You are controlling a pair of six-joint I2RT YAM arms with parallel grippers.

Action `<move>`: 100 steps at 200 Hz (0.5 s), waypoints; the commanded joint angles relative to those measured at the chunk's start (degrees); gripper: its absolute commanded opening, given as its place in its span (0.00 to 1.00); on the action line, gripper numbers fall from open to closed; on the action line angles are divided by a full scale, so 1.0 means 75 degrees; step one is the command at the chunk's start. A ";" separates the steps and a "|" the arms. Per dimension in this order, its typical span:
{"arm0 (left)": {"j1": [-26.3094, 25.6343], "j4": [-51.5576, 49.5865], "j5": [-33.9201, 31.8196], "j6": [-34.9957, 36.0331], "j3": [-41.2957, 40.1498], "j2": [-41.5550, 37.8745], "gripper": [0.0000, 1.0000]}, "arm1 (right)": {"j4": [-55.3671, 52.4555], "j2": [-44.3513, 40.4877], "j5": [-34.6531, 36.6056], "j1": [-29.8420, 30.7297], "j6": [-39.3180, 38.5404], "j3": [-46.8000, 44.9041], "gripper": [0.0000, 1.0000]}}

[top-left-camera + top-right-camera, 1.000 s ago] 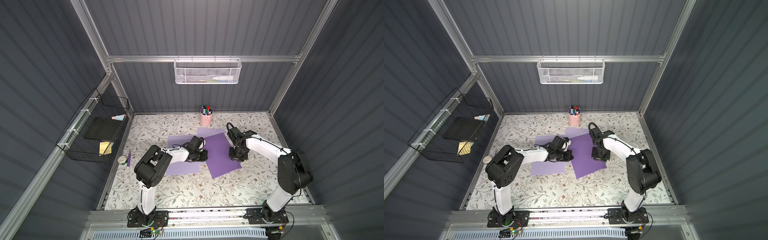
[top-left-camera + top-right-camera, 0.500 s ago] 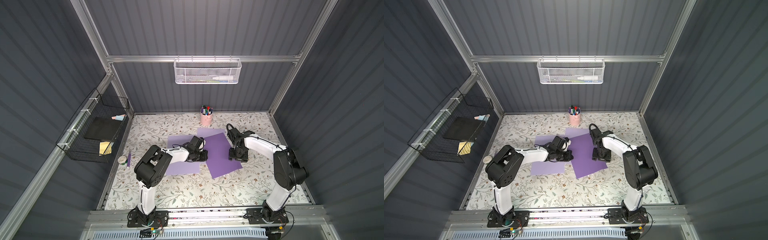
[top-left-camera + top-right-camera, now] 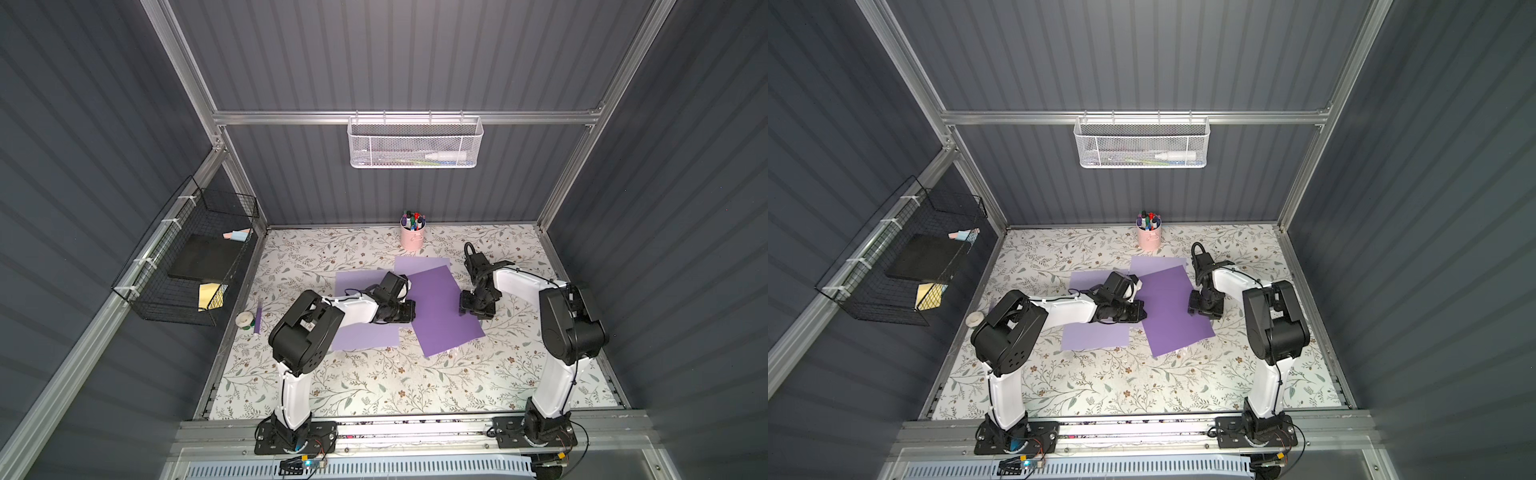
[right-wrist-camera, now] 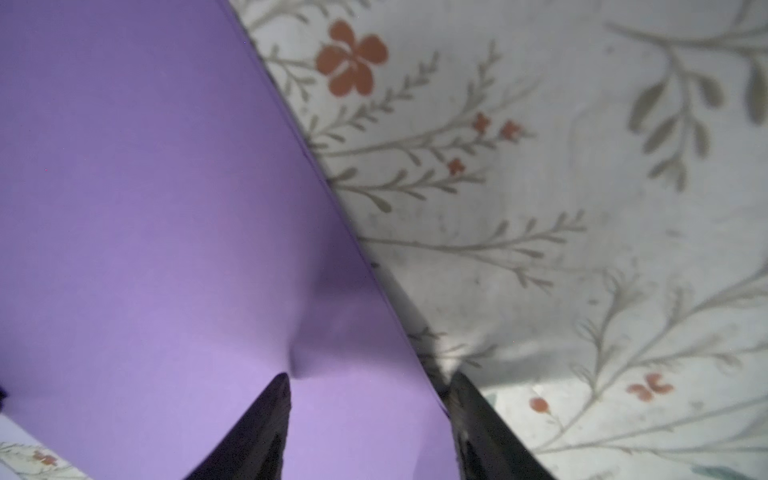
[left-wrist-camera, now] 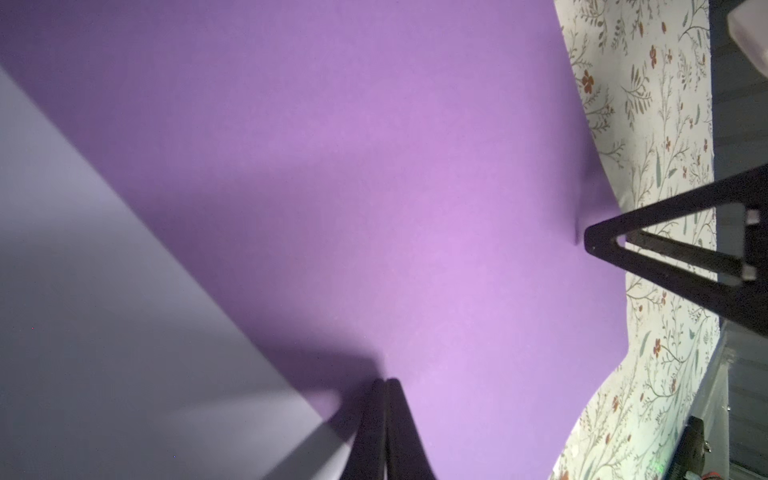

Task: Fold the rectangular paper in half along the long edge
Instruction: Pick up the paper from the paper.

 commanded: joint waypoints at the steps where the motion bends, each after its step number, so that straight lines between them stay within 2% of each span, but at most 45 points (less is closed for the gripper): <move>1: -0.0116 -0.1520 -0.0427 0.0179 -0.0381 0.0592 0.07 | 0.0222 0.0268 -0.0502 -0.0062 -0.0323 0.0037 0.59; 34: -0.0116 -0.1532 -0.0418 0.0185 -0.0359 0.0630 0.07 | 0.0159 0.0103 -0.0590 -0.0079 -0.0302 -0.0045 0.54; 100: -0.0116 -0.1543 -0.0407 0.0179 -0.0349 0.0671 0.07 | -0.0044 -0.0591 -0.0583 -0.0073 -0.0336 0.0075 0.49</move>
